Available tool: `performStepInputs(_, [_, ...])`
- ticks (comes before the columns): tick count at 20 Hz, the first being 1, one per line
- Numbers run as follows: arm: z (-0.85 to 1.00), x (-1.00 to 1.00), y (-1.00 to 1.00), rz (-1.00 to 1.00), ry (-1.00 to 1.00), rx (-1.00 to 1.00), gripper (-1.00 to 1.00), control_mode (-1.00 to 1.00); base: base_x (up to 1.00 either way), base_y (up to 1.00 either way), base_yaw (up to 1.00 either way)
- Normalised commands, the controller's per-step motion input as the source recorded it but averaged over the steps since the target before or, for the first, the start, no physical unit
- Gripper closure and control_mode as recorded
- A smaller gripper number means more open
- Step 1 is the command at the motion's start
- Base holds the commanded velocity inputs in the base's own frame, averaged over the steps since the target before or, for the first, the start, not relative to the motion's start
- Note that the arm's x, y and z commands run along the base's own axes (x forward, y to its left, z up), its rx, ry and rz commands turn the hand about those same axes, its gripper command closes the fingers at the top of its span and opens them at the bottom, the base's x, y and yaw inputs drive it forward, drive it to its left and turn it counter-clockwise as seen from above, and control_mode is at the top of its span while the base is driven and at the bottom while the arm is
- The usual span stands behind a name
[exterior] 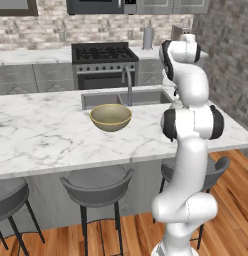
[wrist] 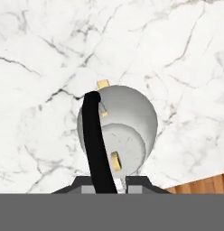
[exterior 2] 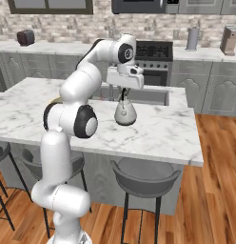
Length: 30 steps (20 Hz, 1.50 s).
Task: Pick the kettle and bowl and place them in the sink. Then turn on the water.
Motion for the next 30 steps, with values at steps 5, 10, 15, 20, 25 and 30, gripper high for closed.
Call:
performStepInputs(5, [0.44, -0.71, 0.18, 0.0, 0.0, 0.0, 1.0, -1.0, 0.0, 0.0, 0.0])
performStepInputs(10, [0.07, -0.99, 0.15, 0.0, 0.0, 0.0, 1.0, -1.0, 0.0, 0.0, 0.0])
performStepInputs(15, [0.04, -1.0, 0.2, 0.01, -0.01, 0.0, 1.0, -1.0, 0.0, 0.0, 0.0])
performStepInputs(20, [0.05, -0.89, 0.3, 0.03, -0.04, 0.0, 1.0, -1.0, 0.0, 0.0, 0.0])
performStepInputs(25, [0.14, -0.69, 0.43, 0.05, -0.01, 0.0, 1.0, -1.0, 0.0, 0.0, 0.0])
performStepInputs(30, [0.14, -0.37, 0.37, 0.01, 0.0, 0.0, 1.0, -1.0, 0.0, 0.0, 0.0])
